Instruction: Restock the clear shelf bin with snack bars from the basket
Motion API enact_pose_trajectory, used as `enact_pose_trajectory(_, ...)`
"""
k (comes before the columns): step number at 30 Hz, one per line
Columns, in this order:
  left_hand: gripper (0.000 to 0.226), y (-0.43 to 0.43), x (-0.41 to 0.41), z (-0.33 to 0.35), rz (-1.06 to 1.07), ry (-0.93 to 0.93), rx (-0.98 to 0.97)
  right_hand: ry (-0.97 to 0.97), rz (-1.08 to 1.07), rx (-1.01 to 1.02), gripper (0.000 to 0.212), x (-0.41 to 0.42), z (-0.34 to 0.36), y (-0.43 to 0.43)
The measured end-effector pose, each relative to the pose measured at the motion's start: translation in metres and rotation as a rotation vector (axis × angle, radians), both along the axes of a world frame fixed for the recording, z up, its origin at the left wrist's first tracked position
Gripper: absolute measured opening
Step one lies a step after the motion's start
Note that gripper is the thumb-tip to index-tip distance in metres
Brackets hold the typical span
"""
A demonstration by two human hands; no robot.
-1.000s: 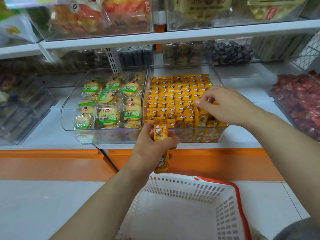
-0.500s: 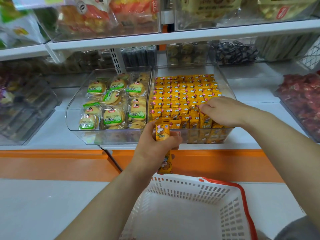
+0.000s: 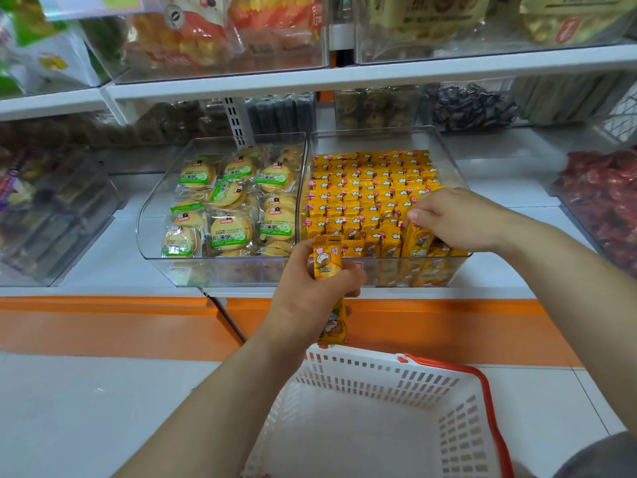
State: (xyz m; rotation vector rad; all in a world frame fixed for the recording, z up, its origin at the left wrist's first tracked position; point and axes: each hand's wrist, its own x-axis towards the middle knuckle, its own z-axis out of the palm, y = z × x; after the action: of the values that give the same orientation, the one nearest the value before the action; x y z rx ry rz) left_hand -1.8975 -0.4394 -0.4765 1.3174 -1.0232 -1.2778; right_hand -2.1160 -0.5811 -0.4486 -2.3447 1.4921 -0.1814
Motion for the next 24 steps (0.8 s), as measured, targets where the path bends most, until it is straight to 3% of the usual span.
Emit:
enact_pose_trajectory(8,0.033,-0.001,-0.003,-0.003,0.006,-0.009,0.01,0.043,0.029,0.04,0.065,0.007,-0.004,0.005)
enact_pose_trajectory(19,0.036,-0.006,-0.009,-0.005,-0.013,-0.068,-0.018,0.001,0.12,-0.168,0.038,-0.004,0.002,0.007)
enact_pose_trajectory(24,0.046,-0.02,-0.019,0.01,-0.018,-0.212,-0.069,-0.12,0.006,-0.321,0.018,-0.011,0.007,0.01)
